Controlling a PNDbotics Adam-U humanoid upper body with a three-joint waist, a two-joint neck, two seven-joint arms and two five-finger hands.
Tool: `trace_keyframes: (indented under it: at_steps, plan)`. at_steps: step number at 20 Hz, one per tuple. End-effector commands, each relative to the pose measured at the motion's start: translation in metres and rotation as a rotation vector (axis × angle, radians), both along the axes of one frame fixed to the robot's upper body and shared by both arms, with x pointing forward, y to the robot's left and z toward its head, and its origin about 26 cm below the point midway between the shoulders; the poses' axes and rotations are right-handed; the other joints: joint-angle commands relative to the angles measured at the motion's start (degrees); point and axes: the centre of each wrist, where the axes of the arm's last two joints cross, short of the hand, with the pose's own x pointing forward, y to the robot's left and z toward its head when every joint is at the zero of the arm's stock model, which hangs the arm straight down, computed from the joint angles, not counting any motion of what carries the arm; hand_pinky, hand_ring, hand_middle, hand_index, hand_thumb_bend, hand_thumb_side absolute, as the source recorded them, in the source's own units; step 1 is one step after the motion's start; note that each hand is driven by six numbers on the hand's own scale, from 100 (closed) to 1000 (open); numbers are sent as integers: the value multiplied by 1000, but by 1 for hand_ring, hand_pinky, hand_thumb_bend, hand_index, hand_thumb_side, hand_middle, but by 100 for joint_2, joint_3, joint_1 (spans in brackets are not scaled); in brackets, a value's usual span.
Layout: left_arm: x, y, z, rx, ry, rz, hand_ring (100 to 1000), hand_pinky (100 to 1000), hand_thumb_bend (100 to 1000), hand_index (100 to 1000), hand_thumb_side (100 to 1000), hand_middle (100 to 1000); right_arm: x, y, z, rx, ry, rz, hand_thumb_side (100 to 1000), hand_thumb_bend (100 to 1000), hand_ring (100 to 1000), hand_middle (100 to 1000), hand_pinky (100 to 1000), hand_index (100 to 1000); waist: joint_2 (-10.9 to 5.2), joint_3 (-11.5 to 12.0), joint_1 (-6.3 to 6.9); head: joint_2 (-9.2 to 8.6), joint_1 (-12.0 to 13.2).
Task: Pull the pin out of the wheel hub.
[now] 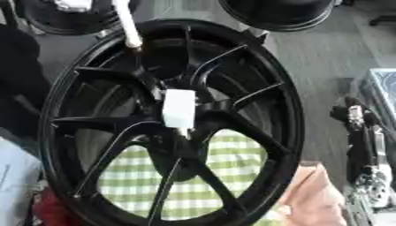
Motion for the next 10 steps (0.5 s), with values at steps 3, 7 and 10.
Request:
trace_keyframes:
  at_steps: [3, 7, 10]
  plan:
    - [-28, 66, 18, -90, -146, 158, 562, 542, 100, 327, 182, 447, -5, -10, 10, -24, -32, -46, 717, 100, 760, 646, 1000, 812, -166, 180, -7, 27, -214]
    - [-38, 120, 14, -167, -175, 326, 560, 537, 100, 335, 185, 446, -7, -14, 12, -14, -48, -87, 712, 100, 761, 646, 1000, 813, -144, 435, -63, -11, -403]
    - [-45, 163, 10, -224, -186, 471, 561, 537, 100, 354, 186, 451, -8, -17, 14, -7, -63, -111, 709, 100, 761, 646, 1000, 813, -115, 521, -103, -44, -472]
